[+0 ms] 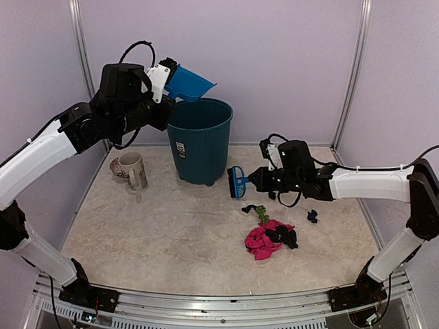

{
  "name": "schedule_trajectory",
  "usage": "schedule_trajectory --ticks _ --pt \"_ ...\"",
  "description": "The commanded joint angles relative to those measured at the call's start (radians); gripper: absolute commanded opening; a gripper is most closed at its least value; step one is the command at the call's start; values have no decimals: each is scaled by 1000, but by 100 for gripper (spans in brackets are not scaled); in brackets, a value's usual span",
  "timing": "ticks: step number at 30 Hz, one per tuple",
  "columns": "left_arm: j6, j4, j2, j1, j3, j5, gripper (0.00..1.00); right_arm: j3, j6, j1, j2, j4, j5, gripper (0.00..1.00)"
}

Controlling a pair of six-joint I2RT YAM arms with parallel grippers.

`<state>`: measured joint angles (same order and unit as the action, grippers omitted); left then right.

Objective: Sweep away the paper scraps from the table
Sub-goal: Sweep the paper scraps at the center of the board.

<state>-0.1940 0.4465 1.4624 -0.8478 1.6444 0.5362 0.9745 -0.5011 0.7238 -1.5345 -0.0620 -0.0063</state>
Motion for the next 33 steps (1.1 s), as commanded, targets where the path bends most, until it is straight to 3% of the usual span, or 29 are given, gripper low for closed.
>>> schedule_trajectory --ticks 1,6,14,25,33 --pt "195 42 -114 -9 -77 -166 0 119 -122 -15 -128 -63 -55 0" --pt "295 61 -220 -18 -191 -301 0 181 -260 -48 -260 -79 -81 0" --pt "344 54 -348 -122 -378 -308 0 175 -443 -114 -345 -70 -113 0" --pt "385 -10 -460 -204 -628 -335 0 -72 -496 -223 -150 0 -78 0" --pt "421 -39 -449 -224 -723 -303 0 -171 -358 -239 101 42 -152 0"
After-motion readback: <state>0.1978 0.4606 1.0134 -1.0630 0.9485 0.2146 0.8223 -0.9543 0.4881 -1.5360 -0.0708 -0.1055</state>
